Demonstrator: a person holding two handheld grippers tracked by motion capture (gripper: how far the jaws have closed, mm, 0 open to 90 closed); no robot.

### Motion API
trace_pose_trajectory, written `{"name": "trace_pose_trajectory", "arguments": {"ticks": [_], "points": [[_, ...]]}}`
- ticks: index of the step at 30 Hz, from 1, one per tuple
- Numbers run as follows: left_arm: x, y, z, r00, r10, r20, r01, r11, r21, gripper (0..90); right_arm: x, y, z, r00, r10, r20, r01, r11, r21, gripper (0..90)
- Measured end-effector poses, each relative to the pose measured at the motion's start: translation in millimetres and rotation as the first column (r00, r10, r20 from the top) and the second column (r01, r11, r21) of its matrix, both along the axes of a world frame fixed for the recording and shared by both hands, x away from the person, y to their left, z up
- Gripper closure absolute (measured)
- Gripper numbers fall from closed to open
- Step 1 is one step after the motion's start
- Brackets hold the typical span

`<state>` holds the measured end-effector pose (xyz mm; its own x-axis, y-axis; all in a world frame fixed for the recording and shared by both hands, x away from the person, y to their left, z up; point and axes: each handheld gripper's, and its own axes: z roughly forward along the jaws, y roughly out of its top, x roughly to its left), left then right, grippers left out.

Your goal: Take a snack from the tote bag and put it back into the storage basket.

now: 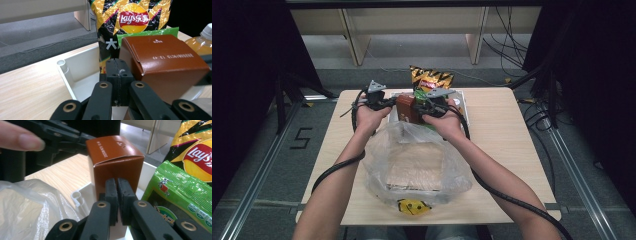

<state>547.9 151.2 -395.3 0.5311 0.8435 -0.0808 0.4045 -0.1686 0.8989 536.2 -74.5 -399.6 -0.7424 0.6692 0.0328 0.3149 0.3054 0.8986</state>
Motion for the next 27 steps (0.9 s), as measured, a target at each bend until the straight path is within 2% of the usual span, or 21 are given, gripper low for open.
{"name": "trace_pose_trajectory", "arguments": {"ticks": [1,6,12,17,21,22,23,25,27], "points": [[-1.4,0.3,-0.1,1.0000,0.000,-0.002,0.000,1.0000,-0.005,89.6,0.5,-0.6,0.4,0.9999,0.002,-0.011,-0.002,1.000,-0.007,87.8],[-7.5,-1.3,1.2,1.0000,-0.002,-0.001,0.002,1.0000,0.003,89.6,5.0,-1.0,-0.8,0.9999,-0.011,-0.009,0.011,1.000,-0.008,86.7],[-11.6,-3.4,3.2,0.9998,0.001,-0.018,-0.001,1.0000,-0.001,89.6,8.5,-4.8,-4.9,0.9991,-0.037,-0.020,0.037,0.999,-0.014,84.0],[-12.6,-1.7,5.5,0.9997,0.016,-0.017,-0.016,0.9998,0.011,88.1,9.3,-5.7,-4.8,0.9987,-0.049,-0.016,0.049,0.999,-0.015,77.5],[-14.6,2.6,8.7,0.9996,0.026,-0.010,-0.027,0.9996,-0.010,86.3,8.0,-7.1,-1.7,0.9975,-0.069,-0.013,0.069,0.998,-0.011,70.9],[-15.8,4.1,10.0,0.9995,0.029,-0.011,-0.029,0.9996,-0.007,86.0,7.7,-9.8,0.5,0.9980,-0.062,-0.014,0.062,0.998,-0.034,69.0],[-17.0,5.7,11.2,0.9995,0.031,-0.006,-0.031,0.9995,-0.005,85.9,6.6,-9.0,0.6,0.9978,-0.063,-0.021,0.063,0.998,-0.018,66.7],[-20.2,9.0,13.5,0.9992,0.039,0.002,-0.039,0.9993,-0.001,85.6,5.2,-11.5,1.8,0.9977,-0.067,-0.012,0.067,0.997,-0.034,64.0],[-24.1,13.1,16.3,0.9990,0.044,0.008,-0.044,0.9990,0.005,85.0,3.0,-13.2,2.4,0.9972,-0.072,-0.019,0.072,0.997,-0.021,61.4]]}}
